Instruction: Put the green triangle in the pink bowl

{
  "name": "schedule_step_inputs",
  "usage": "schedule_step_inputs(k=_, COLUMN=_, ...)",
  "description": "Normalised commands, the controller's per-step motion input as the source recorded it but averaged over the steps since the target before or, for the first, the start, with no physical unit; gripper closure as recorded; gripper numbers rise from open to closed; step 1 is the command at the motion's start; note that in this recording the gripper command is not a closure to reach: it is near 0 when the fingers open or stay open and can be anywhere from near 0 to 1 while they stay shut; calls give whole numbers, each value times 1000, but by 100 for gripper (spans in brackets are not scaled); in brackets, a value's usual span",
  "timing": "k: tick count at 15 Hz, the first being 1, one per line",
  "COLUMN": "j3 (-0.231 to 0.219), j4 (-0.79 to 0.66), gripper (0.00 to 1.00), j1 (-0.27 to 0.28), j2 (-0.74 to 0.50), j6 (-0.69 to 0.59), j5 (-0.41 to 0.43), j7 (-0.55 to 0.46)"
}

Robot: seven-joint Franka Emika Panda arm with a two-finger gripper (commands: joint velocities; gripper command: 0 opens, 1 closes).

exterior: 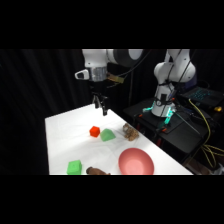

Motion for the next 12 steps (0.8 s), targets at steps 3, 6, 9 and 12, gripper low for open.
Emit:
schedule_step_inputs(k=3, j3=47, j4=-8, gripper=0, j1=-38, j2=-5, j6=35, j5=8, j7=34)
schedule_step_inputs(k=6, j3=44, j4=-69, gripper=0, j1=-46, j2=24, j6=127, j5=83, j7=26)
schedule_step_inputs(k=9, j3=25, j4=-121, gripper=0, j1=-75, j2=59, j6=177, j5=145, j7=-17)
schedule_step_inputs(k=12, j3=12, j4=-86, gripper=0, j1=-99, j2=123, j6=167, j5=203, j7=-81)
